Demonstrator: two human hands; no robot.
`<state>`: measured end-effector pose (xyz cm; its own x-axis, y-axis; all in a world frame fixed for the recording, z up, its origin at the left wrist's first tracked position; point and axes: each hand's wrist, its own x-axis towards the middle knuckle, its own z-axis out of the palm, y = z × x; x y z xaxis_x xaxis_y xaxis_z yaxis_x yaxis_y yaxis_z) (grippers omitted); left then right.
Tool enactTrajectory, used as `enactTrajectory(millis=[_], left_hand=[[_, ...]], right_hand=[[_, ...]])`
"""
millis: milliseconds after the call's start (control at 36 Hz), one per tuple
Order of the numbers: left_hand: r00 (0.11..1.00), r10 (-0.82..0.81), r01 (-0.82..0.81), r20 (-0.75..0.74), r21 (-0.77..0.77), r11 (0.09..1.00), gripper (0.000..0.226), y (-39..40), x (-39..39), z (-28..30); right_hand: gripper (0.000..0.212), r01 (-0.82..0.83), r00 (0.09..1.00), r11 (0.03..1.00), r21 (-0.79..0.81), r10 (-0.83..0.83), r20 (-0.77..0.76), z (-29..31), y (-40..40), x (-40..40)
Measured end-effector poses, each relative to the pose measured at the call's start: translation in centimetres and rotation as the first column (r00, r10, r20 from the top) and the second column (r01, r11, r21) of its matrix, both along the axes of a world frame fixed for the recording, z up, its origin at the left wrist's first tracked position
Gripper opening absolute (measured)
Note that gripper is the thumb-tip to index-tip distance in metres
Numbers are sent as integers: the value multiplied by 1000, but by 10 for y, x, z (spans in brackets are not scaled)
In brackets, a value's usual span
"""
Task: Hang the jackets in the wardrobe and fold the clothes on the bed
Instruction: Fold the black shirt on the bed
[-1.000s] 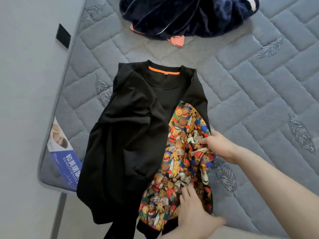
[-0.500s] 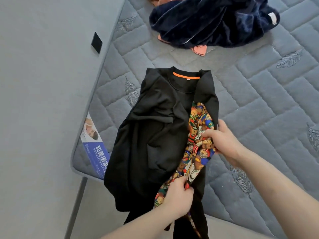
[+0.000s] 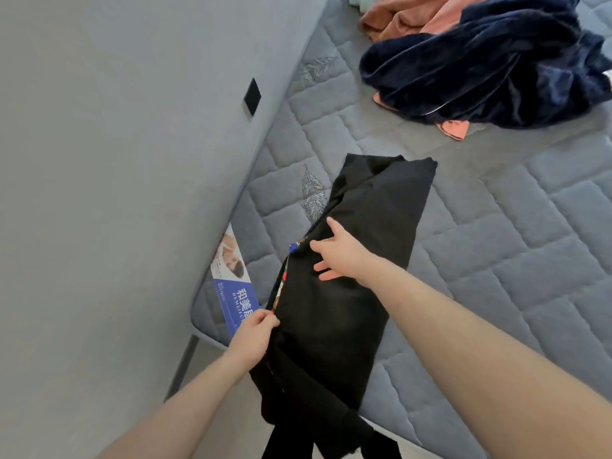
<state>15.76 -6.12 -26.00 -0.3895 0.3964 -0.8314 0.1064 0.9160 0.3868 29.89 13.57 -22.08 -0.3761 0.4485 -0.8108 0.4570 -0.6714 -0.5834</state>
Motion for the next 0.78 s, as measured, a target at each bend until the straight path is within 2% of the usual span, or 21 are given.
enactTrajectory(millis=[28,83,167,222,278,361,444,500,611,694,778], left_hand=[[998,59,-59,13,-1,998,17,-3,-6,-5],[986,143,-140,80,-46,989,37,-13,-10,-8],[992,78,-66,97,-117,991,68,-35,-1,-7],[994,24,-8,105,-149,989,76,-52,10,-9],[989,10,14,148,-156,988,73,-66,22,-13],[970,-61,90,236,-115,989,56,-81,42,-17],[976,-128,148,177,-104,983,26,-82,50,-19],[984,-119,134,133,-106,985,5,-77,47,-18],[994,-109,110,21,-73,991,30,-69,29,-19],[987,-131,125,-88,-72,990,17,-74,9,-25],[945,-264,233,-192,-172,957,12,-83,-11,-30]], right_hand=[[77,-12,1000,1000,17,12,19,-6,-4,1],[70,-54,995,994,95,46,87,-17,-16,11],[50,-75,984,962,262,28,177,-31,-50,39],[32,-28,972,936,351,-58,230,-35,-79,62],[22,-26,952,942,333,-79,297,-36,-113,83],[14,-151,933,969,195,74,352,-39,-170,108],[13,-322,896,947,17,299,329,-40,-218,113],[17,-368,882,929,-31,359,304,-41,-240,109],[24,-471,856,882,-24,463,230,-43,-261,82],[29,-534,824,845,-31,528,207,-44,-267,52],[32,-572,805,817,-69,576,142,-46,-265,27]])
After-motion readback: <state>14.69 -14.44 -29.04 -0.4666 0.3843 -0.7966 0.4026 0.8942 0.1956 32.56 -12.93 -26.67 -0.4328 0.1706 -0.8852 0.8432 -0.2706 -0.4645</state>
